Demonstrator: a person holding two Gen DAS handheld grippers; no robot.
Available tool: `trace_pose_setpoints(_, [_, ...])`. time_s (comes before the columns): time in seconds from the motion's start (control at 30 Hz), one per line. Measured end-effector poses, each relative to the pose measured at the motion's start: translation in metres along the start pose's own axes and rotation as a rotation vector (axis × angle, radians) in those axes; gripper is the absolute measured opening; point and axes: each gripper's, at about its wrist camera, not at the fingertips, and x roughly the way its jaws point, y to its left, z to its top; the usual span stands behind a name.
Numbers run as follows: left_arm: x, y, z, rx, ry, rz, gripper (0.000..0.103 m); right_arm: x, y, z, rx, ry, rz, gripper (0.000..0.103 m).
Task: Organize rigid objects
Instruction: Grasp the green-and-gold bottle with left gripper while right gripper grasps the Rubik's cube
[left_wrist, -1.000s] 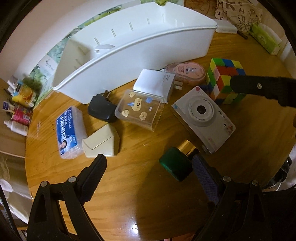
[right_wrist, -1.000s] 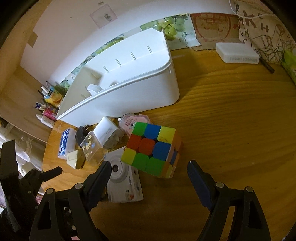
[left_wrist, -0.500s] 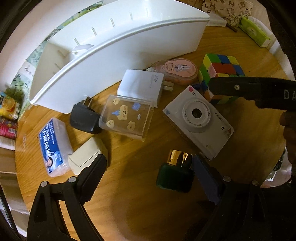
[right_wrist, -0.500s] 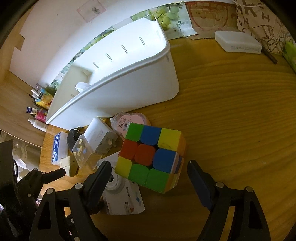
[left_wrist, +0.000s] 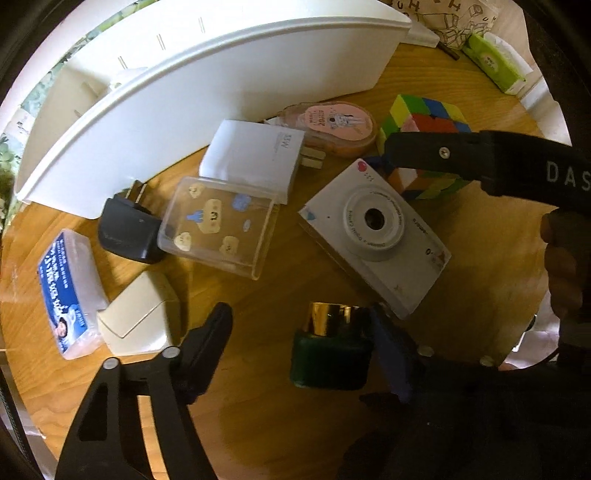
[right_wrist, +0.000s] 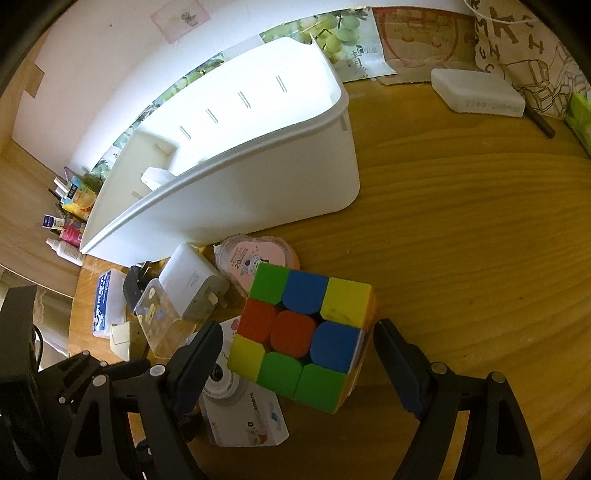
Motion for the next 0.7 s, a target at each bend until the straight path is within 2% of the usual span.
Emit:
trace_pose_setpoints(0.17, [0.004,-0.003,0.006,-0.002,0.002,-0.040,0.054,0.001,0.000,0.001,0.007,-0.006,-0.013,0.074])
trace_pose_setpoints(0.33, [0.008,-0.011,0.003,-0.024,0.006,-0.081,0.043,-0.003,0.000,-0.001,-0.006,-0.008,-0.023,0.072])
trace_pose_setpoints(0.7, [0.000,-0.025,-0.011,-0.070,-0.016,-0.060,0.043,-0.006,0.004,-0.004,-0.036,-0.005,-0.035,0.068])
